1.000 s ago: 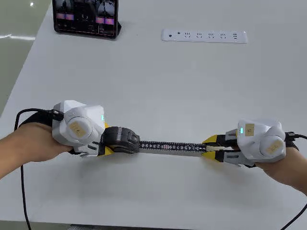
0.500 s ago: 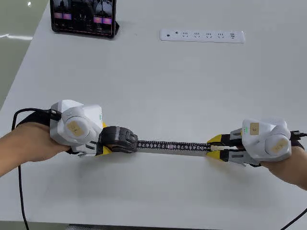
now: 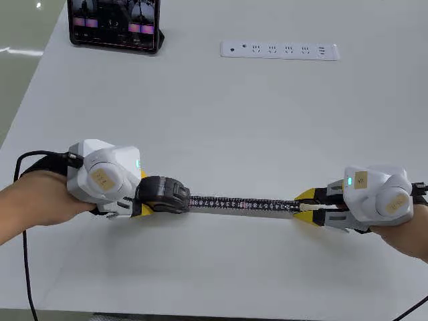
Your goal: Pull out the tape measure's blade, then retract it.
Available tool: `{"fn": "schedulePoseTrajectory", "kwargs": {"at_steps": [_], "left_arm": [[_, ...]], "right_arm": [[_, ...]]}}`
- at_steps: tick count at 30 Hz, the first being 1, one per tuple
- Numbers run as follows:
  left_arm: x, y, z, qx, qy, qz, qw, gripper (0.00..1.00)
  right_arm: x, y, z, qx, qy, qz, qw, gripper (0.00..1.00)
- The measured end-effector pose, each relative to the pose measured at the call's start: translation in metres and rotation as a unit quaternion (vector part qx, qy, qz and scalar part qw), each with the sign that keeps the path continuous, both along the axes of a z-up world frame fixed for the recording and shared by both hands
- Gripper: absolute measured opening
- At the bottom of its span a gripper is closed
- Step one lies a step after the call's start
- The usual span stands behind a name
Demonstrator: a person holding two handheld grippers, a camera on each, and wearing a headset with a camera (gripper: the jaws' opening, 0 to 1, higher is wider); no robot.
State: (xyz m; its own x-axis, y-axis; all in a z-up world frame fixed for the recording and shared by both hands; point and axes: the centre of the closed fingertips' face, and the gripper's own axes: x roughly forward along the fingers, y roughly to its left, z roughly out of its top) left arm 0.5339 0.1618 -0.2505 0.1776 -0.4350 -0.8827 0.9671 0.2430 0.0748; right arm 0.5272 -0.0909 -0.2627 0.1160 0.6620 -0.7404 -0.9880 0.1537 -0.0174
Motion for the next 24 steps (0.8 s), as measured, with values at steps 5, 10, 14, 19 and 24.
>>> {"fn": "schedulePoseTrajectory", "kwargs": {"at_steps": [5,10,14,19,24], "left_arm": [[0.0,0.0,0.0,0.0,0.0,0.0,1.0,0.27],[0.0,0.0,0.0,0.001,-0.001,0.0,1.0,0.27],[0.0,0.0,0.0,0.001,-0.001,0.0,1.0,0.27],[0.0,0.0,0.0,0.001,-0.001,0.001,1.0,0.27],[0.0,0.0,0.0,0.001,-0.001,0.001,1.0,0.27]], "right_arm": [[-0.001,-0.005,0.002,-0.005,0.0,-0.002,1.0,0.09],[0.001,-0.012,0.001,-0.011,0.001,-0.008,0.9999,0.09],[0.0,-0.016,0.001,-0.016,0.0,-0.006,0.9998,0.09],[0.0,-0.021,0.001,-0.022,0.001,-0.005,0.9998,0.09],[-0.001,-0.027,0.001,-0.031,0.004,-0.004,0.9995,0.09]]}}
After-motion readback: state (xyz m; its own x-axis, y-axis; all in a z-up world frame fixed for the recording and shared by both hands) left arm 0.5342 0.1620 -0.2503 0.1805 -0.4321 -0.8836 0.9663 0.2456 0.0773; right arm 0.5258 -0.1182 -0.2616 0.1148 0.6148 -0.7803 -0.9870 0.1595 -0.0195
